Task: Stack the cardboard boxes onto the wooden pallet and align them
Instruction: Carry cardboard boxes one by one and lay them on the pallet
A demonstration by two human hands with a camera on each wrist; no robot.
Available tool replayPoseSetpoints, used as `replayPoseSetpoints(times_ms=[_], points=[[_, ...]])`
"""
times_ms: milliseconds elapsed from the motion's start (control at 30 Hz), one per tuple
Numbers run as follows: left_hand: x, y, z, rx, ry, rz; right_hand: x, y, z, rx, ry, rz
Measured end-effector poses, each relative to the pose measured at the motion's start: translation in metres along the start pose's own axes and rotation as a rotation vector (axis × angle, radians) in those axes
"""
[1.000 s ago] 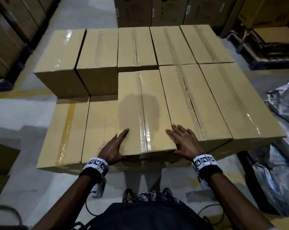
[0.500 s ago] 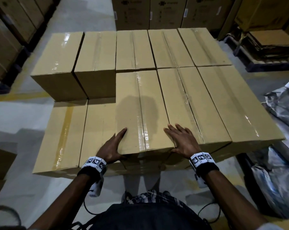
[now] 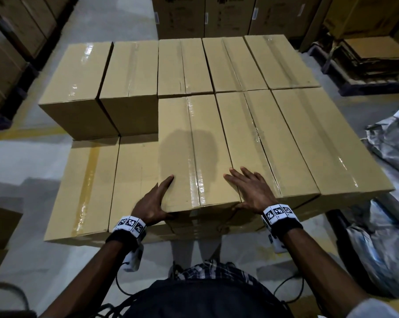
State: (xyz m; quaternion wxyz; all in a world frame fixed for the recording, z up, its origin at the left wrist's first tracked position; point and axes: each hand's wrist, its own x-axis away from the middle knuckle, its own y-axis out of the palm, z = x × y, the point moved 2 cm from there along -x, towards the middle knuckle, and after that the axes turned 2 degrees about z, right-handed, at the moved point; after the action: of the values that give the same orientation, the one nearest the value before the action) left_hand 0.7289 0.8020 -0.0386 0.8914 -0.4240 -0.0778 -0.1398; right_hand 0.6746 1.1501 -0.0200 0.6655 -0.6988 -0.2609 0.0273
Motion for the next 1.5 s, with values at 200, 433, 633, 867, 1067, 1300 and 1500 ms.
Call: replayPoseSetpoints(times_ms=[200,433,633,867,1067,1300,1500], points=[[-0.001,0.0,0.0,-0.03,-0.005,0.002,-0.001,0.0,0.001,-0.011,-0.002,-0.002],[-0.003,-0.005,0.0,-0.043,-0.001,0.029,-0.003,0.0,-0.003,-0.028,-0.015,0.019],[-0.004,-0.009,0.0,-0.015,-0.001,0.011,-0.003,0.0,-0.004,-0.018,-0.014,0.015],[-0.006,-0.007,-0.002,0.02,-0.01,0.024,-0.004,-0.003,-0.002,0.001,-0.036,0.0],[-0.009,-0.008,-0.002,-0.002,-0.011,0.019,-0.004,-0.002,0.0,0.007,-0.037,0.004],[-0.011,-0.013,0.001,-0.058,-0.014,0.0,-0.004,-0.002,-0.001,0.024,-0.043,0.02],[-0.009,-0.012,-0.001,-0.011,-0.01,0.009,-0.004,-0.001,-0.005,0.02,-0.031,0.023]])
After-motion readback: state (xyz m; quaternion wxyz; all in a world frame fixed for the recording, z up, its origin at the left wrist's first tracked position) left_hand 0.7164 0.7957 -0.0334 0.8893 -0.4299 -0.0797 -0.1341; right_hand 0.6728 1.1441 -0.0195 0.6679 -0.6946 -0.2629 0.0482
